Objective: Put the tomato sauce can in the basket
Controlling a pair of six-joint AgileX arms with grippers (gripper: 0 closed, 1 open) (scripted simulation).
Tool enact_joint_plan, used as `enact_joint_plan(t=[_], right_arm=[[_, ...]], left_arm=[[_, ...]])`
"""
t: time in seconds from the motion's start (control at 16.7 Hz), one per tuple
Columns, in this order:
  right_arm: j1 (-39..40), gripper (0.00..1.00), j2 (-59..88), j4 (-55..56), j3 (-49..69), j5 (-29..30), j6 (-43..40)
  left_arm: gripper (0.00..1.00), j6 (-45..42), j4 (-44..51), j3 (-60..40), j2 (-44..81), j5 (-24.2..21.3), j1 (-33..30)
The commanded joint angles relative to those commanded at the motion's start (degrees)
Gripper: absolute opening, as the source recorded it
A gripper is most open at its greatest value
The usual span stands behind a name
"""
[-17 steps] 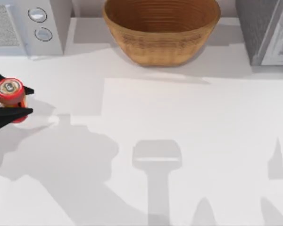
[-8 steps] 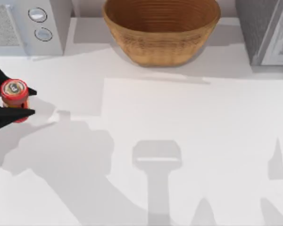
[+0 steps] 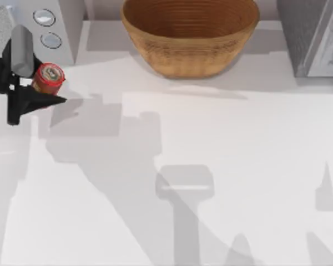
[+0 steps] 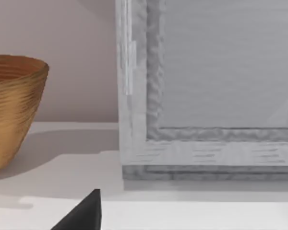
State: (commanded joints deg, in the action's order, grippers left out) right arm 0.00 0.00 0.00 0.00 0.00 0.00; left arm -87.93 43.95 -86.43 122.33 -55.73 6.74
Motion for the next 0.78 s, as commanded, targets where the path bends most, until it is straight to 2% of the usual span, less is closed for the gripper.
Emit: enact_joint_plan(t=[0.48,0.78], right_arm=[[0.0,1.00,0.0,0.0,0.0,0.0,0.0],[0.0,1.00,0.0,0.0,0.0,0.0,0.0]], left_arm=[[0.00,49.4,-42.2,-6.3,-1.1,16.9,-14.7],[0.00,73.6,-61.2,-7.7,-0.3,24.7,-22.9]])
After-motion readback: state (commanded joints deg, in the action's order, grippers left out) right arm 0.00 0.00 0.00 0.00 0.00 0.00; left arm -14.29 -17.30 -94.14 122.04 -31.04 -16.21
